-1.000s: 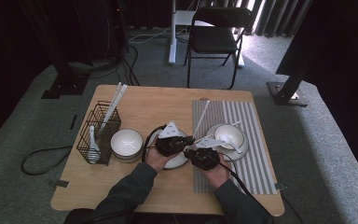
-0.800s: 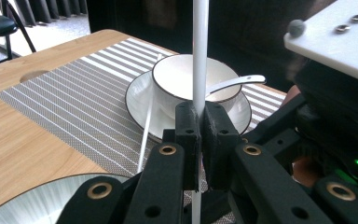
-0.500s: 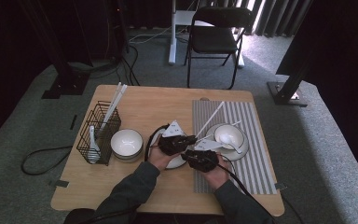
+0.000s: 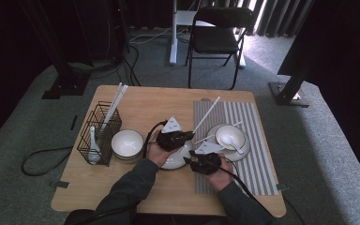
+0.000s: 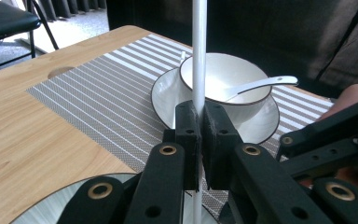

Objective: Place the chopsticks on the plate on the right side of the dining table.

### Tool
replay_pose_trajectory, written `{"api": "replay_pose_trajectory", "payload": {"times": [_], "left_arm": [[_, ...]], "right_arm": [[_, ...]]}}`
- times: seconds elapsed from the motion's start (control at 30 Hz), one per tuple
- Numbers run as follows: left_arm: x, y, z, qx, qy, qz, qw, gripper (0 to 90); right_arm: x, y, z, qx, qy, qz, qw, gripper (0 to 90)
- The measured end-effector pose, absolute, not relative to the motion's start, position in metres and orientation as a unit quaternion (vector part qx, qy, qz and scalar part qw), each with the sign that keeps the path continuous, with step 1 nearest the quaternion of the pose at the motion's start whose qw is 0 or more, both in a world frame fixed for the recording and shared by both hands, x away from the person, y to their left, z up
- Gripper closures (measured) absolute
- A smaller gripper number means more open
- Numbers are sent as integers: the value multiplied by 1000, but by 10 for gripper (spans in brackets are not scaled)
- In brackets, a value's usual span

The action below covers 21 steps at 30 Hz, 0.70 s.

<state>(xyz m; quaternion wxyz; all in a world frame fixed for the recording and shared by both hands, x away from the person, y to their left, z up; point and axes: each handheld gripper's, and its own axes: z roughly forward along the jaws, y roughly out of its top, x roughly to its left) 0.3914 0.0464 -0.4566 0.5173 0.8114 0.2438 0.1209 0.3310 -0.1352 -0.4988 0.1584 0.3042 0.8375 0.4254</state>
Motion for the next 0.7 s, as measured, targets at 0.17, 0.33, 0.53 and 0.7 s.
{"api": "replay_pose_trajectory", "payload": {"times": [0.17, 0.33, 0.53, 0.7], "left_arm": [[398, 45, -457, 812, 244, 123, 515, 865], [404, 41, -458, 818, 241, 128, 507, 865], [410, 37, -459, 824, 236, 130, 499, 865], [415, 34, -459, 825, 235, 130, 496, 865]], "right_arm": [[328, -141, -501, 298, 843, 417, 164, 551], [324, -147, -503, 283, 850, 411, 169, 540], [320, -151, -510, 274, 858, 399, 171, 516], [317, -151, -513, 267, 863, 395, 168, 510]]}}
